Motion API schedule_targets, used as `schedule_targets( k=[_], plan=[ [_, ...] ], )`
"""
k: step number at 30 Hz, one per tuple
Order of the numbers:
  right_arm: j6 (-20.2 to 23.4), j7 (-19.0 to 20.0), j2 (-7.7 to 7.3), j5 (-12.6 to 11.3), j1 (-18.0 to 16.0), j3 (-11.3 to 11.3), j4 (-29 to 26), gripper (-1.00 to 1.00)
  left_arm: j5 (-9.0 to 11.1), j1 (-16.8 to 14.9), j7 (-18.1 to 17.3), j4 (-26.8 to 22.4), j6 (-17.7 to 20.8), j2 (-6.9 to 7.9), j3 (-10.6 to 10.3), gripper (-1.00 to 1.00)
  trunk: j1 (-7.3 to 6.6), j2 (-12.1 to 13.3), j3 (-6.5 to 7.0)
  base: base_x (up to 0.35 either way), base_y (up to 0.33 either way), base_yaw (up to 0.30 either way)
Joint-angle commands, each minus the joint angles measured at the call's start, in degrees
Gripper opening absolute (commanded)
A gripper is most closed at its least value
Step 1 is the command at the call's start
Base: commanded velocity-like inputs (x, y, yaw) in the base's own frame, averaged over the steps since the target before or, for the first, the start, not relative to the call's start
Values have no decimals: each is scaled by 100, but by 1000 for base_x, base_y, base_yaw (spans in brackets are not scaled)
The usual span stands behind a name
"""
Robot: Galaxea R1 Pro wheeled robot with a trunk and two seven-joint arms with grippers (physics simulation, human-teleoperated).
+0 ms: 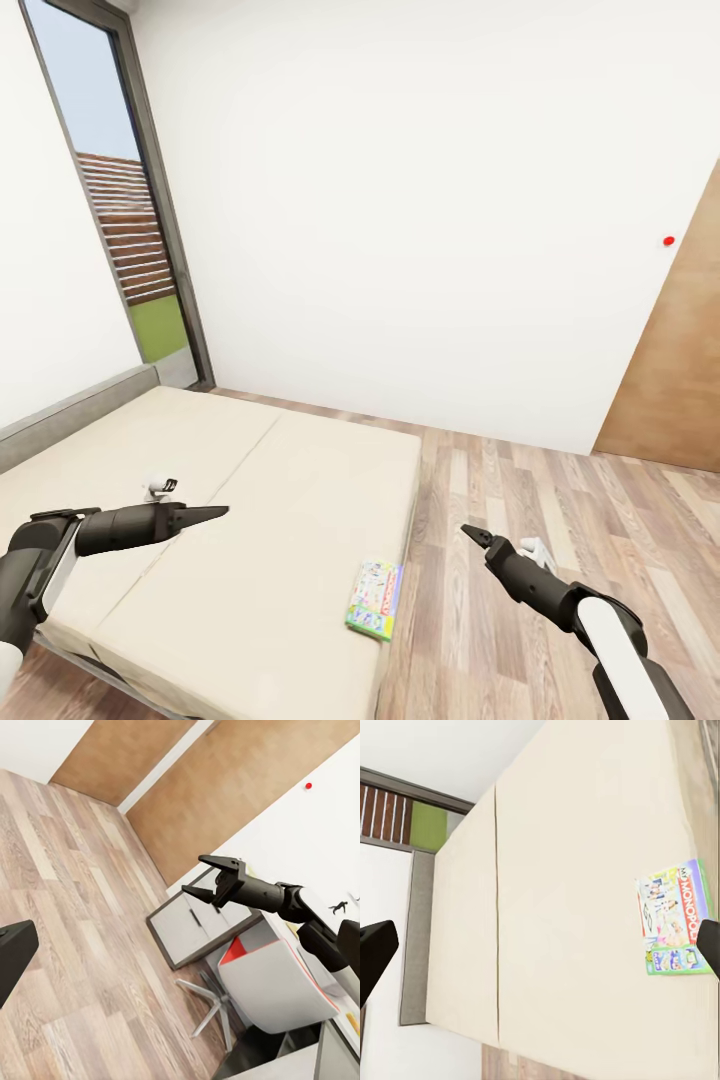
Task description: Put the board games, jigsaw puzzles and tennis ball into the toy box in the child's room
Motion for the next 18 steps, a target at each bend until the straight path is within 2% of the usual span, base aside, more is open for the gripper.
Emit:
schedule_targets(
  k=[1, 9, 18],
  plan=[
    [30, -19, 1, -30, -5, -6, -4, 100, -3, -6, -22, -2, 61, 1, -1, 100, 4, -13, -14, 0, -132, 0],
    [43, -23, 4, -33, -7, -6, -4, 100, -3, -5, -22, -2, 61, 1, -1, 100, 4, -13, -14, 0, -172, 45],
    [41, -20, 4, -30, -10, -4, -4, 100, -3, -9, -22, -2, 61, 1, -1, 100, 4, -13, -14, 0, -32, 227]
  ],
)
